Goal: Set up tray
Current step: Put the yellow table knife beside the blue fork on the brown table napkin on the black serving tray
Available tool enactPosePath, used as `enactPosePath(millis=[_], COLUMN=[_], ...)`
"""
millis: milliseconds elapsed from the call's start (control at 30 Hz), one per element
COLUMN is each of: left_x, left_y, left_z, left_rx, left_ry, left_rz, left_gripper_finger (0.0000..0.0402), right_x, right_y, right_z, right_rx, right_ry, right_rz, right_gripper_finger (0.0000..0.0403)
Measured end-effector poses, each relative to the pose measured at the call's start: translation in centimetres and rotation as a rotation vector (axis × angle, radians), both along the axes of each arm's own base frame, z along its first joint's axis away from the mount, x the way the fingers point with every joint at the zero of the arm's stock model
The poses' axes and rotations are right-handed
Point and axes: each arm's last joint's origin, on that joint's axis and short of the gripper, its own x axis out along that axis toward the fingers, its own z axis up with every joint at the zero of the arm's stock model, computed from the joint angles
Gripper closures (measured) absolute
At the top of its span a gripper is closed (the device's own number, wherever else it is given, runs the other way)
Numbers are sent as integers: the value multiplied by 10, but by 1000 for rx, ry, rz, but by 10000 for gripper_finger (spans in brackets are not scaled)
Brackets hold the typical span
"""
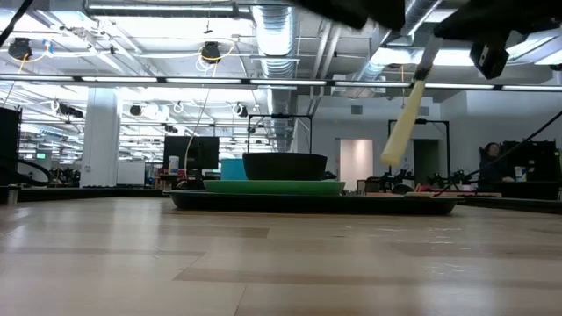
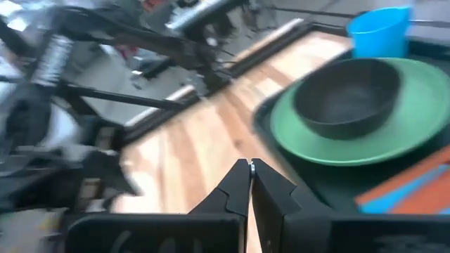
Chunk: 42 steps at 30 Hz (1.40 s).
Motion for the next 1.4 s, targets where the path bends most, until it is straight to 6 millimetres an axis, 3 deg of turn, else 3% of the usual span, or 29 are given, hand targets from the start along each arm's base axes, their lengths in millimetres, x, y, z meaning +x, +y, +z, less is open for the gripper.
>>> enactPosePath(millis=[233, 467, 800, 967, 1133, 1233, 1333, 1400], left_x=[-2, 7, 48, 56, 39, 28, 21, 24], left_y=[-17, -12, 12, 28, 26, 29, 35, 35], left_z=[28, 60, 103, 135, 179, 195, 196, 181], left_rx=[10, -15, -261, -365, -297, -292, -317, -353], left_ry=[-23, 93, 178, 49, -68, -83, -55, -84], left_rz=[-44, -138, -688, -878, -1002, -1054, -1093, -1093], left_gripper_finger=[249, 249, 249, 249, 249, 249, 249, 249], right_x=[7, 17, 48, 56, 54, 50, 45, 41], right_y=[-20, -46, -86, -102, -121, -134, -145, -149], right_z=[31, 59, 71, 73, 72, 71, 68, 65], right_rx=[-29, 26, 83, 142, 218, 232, 227, 222], right_ry=[124, 260, 365, 350, 321, 301, 307, 331], right_rz=[-23, -3, 121, 206, 286, 298, 275, 260], right_gripper_finger=[403, 403, 403, 403, 403, 403, 403, 403])
